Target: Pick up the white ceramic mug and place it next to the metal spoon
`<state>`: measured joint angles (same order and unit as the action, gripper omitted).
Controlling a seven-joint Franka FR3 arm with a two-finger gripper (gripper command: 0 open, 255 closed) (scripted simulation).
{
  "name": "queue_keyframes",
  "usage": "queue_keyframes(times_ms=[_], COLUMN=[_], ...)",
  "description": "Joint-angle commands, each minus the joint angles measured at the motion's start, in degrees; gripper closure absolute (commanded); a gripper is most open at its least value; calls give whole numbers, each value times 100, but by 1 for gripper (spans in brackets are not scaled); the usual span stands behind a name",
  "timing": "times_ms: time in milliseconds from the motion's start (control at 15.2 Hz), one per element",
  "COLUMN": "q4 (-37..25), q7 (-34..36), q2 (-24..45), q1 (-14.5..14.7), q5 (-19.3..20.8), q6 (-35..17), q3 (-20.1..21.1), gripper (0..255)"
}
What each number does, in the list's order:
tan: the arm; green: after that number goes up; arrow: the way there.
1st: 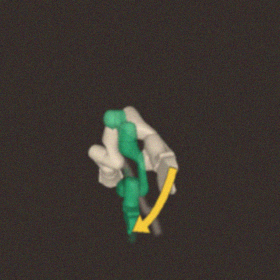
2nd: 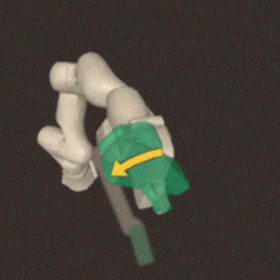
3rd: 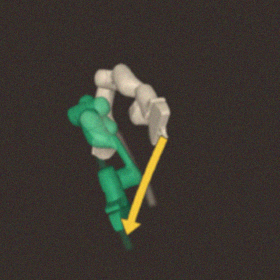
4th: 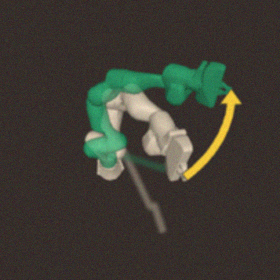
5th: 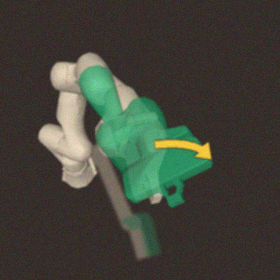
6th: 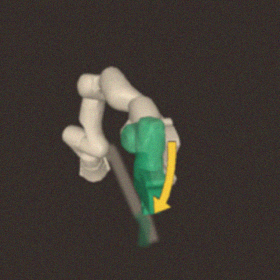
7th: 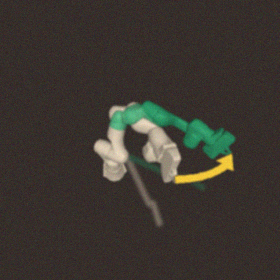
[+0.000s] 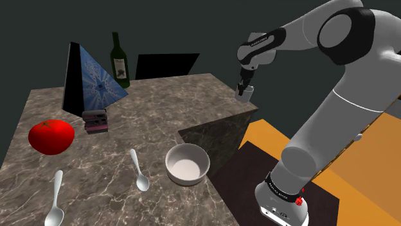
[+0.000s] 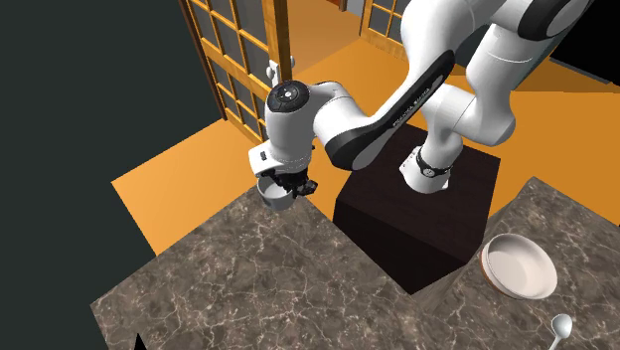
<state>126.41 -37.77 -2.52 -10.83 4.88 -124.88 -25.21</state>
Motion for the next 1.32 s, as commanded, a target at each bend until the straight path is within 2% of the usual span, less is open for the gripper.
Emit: queue_keyframes(times_ms=[0,1122,1254], q4=[-65,-956,-745], q7=[34,92,408], q2=[-98,-512,-716], q1=[7,33,141], q5=[42,163,225], q6=[158,1436,1442], q3=[14,94,271], gripper=[255,255,255])
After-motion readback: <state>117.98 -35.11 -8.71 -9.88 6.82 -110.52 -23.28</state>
